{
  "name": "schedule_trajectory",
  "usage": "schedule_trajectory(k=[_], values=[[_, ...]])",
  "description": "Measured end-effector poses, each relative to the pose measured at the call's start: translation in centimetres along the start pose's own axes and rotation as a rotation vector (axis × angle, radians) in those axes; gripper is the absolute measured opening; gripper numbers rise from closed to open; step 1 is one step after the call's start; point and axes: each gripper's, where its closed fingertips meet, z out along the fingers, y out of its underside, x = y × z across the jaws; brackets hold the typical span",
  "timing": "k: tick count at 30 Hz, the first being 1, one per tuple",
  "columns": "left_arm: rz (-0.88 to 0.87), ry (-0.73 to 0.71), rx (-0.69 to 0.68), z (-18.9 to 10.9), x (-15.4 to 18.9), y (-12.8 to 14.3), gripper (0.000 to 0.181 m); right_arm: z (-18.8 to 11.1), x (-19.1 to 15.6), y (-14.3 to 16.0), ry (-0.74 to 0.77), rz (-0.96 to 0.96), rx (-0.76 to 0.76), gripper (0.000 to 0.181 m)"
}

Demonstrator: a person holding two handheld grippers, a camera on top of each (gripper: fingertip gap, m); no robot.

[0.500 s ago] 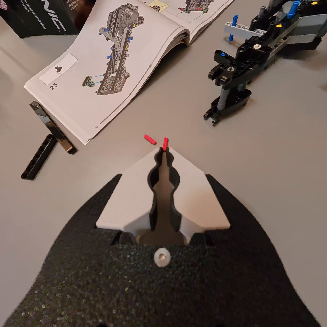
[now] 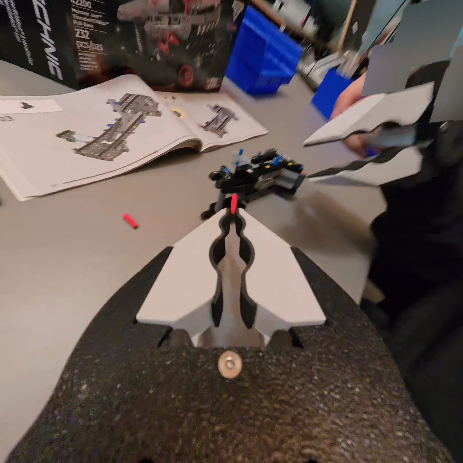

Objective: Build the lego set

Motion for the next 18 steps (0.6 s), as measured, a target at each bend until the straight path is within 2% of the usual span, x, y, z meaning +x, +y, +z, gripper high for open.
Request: schedule_trajectory(k=[1,5,9,12,18], values=[[-0.035,0.028,0.012,-0.1,0.4,-0.1,0.001,0.5,0.2,-0.7,0.03,-0.04,0.012,0.025],[-0.139,0.083,0.042,-0.7,1.1,0.0,0.001,2.1,-0.8,-2.7,0.073,-0.166,0.044,0.033],[-0.156,0.071,0.023,-1.5,1.1,0.5,0.001,2.5,-1.7,-2.2,0.143,-0.252,0.001,0.035],[-0.139,0.08,-0.003,-1.8,1.6,1.1,0.001,2.4,-3.3,-1.9,0.125,-0.293,0.0,0.023],[-0.094,0.104,-0.075,-1.6,2.9,2.4,0.001,1.5,-2.6,-1.7,0.232,-0.413,-0.001,0.016]])
